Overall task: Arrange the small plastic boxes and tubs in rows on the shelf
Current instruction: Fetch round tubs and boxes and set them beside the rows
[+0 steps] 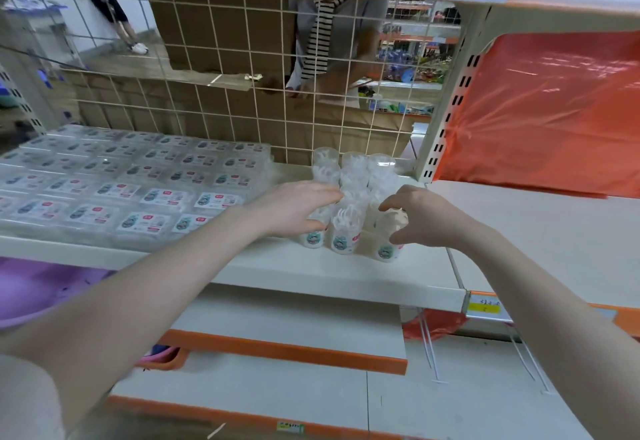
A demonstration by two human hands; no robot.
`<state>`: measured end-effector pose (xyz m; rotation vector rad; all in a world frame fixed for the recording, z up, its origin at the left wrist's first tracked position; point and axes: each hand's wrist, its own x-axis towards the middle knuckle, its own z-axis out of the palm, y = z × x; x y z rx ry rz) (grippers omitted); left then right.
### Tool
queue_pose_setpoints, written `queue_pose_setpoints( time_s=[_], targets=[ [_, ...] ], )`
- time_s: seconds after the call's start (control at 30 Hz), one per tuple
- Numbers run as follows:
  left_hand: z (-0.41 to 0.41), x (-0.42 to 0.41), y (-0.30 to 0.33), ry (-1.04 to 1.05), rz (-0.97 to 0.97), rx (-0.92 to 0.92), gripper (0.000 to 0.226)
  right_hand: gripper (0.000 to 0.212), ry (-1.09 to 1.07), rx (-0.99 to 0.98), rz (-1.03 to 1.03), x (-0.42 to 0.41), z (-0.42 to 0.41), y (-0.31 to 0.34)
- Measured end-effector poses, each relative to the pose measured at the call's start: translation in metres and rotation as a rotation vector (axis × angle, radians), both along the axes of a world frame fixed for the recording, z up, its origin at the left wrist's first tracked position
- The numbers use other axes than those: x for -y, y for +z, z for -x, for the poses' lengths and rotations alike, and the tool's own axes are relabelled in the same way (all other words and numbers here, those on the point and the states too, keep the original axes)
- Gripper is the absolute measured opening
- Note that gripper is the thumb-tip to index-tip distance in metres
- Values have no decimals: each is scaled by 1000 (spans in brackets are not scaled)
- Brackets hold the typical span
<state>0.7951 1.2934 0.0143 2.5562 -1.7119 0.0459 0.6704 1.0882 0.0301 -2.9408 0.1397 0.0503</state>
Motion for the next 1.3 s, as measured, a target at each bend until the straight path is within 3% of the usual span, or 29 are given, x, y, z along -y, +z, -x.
queue_pose_setpoints(
  time_s=[0.17,0.3,0.77,0.93,1.07,1.3],
  targets=[
    [-3,0,-2,13,10,0,59,56,30,48,-76,6,5,-6],
    [-5,-1,-4,27,0,2,60,58,24,100,-23,11,10,-11],
    [-3,-4,-17,57,57,1,52,33,83,321,62,3,14,-32],
    [-7,-12,-18,38,120,-44,55,45,111,314,78,8,19,-37],
    [-19,-13,-13,157,173,-90,54,58,2,273,-30,18,16,-35],
    [-21,-10,-28,189,90,-243,57,56,-32,95,-69,24,2,-37]
  ],
)
